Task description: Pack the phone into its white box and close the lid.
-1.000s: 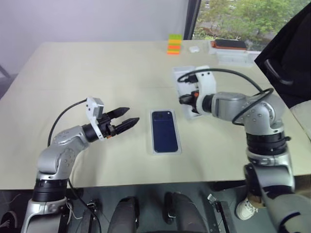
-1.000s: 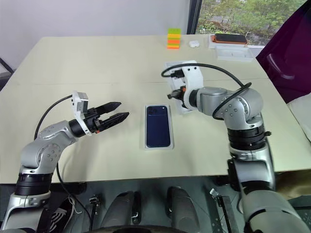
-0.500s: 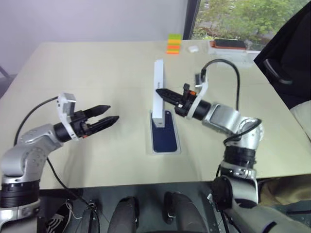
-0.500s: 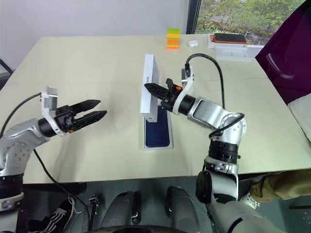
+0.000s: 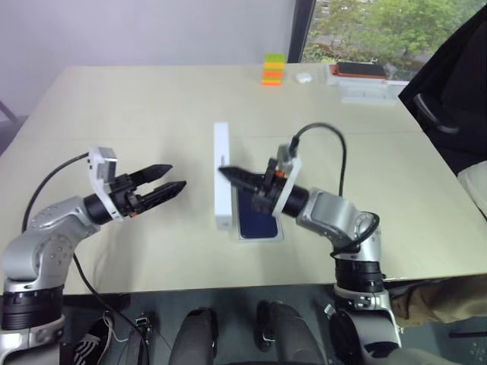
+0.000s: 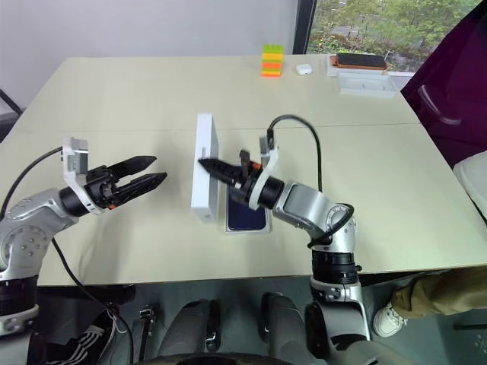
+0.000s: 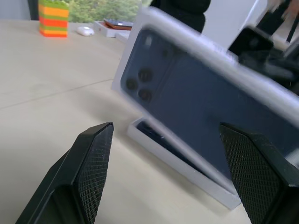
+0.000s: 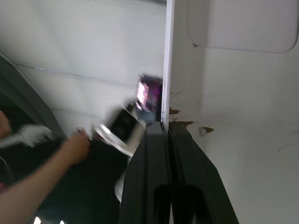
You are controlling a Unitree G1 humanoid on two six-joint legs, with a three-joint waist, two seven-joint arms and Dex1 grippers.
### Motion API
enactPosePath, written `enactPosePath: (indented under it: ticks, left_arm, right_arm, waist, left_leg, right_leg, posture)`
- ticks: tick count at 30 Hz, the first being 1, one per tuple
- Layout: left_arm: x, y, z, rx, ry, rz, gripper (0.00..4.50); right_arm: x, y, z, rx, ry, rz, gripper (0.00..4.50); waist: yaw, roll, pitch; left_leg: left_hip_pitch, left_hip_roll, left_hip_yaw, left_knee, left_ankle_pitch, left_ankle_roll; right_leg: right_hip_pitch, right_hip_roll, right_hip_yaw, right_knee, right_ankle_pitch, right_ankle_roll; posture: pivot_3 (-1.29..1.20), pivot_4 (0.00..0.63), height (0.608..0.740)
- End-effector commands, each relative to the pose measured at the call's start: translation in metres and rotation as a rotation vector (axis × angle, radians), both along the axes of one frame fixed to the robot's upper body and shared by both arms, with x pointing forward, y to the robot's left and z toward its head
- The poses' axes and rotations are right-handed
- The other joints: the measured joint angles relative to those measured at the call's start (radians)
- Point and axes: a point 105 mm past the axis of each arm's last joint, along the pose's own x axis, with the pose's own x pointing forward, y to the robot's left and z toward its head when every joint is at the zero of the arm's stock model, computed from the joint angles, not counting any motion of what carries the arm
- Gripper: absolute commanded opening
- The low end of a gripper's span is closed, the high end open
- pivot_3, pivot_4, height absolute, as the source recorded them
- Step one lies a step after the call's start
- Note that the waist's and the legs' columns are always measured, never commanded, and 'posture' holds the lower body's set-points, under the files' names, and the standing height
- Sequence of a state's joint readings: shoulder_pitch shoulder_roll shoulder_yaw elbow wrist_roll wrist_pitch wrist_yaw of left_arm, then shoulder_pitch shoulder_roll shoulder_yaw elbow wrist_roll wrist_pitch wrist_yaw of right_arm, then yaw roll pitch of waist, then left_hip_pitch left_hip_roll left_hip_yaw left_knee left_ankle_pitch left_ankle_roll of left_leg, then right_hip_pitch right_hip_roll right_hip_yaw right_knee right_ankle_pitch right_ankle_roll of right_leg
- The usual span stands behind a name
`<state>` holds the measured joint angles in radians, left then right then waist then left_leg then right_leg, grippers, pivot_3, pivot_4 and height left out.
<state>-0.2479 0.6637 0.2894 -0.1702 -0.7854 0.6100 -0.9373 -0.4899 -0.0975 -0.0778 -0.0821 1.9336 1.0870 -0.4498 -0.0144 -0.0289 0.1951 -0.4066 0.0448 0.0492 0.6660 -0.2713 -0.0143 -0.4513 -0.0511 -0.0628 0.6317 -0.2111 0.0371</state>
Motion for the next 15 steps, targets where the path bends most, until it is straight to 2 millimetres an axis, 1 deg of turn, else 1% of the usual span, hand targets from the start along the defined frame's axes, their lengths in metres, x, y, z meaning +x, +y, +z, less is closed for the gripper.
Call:
enactPosePath:
  ticks: [1,5,10,11,14,15]
  left_arm:
    - [-0.003,-0.004,0.009,0.015,-0.059,-0.005,3.81]
    - [-0.004,-0.006,0.006,0.018,-0.055,-0.008,3.81]
    - [-0.005,-0.008,0.0,0.022,-0.047,-0.01,3.81]
    - [-0.005,-0.009,-0.002,0.025,-0.045,-0.011,3.81]
    - [-0.002,-0.011,-0.007,0.029,-0.043,0.001,3.81]
    - [-0.002,-0.012,-0.008,0.028,-0.042,-0.001,3.81]
  right_arm:
    - [-0.005,0.004,-0.004,0.013,-0.012,0.038,0.03]
    - [-0.002,0.009,-0.004,0.028,-0.013,0.034,0.03]
    - [0.009,0.011,-0.013,0.005,-0.006,-0.006,0.03]
    - [0.01,0.012,-0.014,0.003,-0.001,-0.009,0.03]
    - [0.013,0.012,-0.028,-0.05,0.009,-0.019,0.03]
    - [0.014,0.012,-0.03,-0.045,0.015,-0.022,0.03]
  waist:
    - [-0.001,0.0,0.0]
    - [-0.002,0.0,0.0]
    - [0.001,0.0,0.0]
    - [0.001,0.0,0.0]
    - [0.001,0.0,0.0]
    - [0.001,0.0,0.0]
  left_leg:
    - [0.0,0.0,0.0,0.0,0.0,0.0]
    - [0.001,0.003,0.0,0.0,0.0,0.0]
    - [0.001,0.003,0.0,0.0,0.0,0.0]
    - [0.001,0.003,0.0,0.0,0.0,0.0]
    - [0.0,0.003,0.001,0.0,0.0,0.0]
    - [0.0,0.003,0.001,0.0,0.0,0.0]
  right_leg:
    - [0.0,0.0,0.0,0.0,0.0,0.0]
    - [0.0,0.004,0.0,0.0,0.001,-0.002]
    - [-0.001,0.005,0.0,0.0,0.001,-0.002]
    - [-0.001,0.005,0.0,0.0,0.001,-0.002]
    - [-0.001,0.005,0.0,0.0,0.001,-0.002]
    - [-0.001,0.005,0.0,0.0,0.001,-0.002]
  posture:
    - [0.0,0.15,0.74]
    - [0.0,0.15,0.74]
    - [0.0,0.15,0.74]
    - [0.0,0.15,0.74]
    - [0.0,0.15,0.74]
    - [0.0,0.15,0.74]
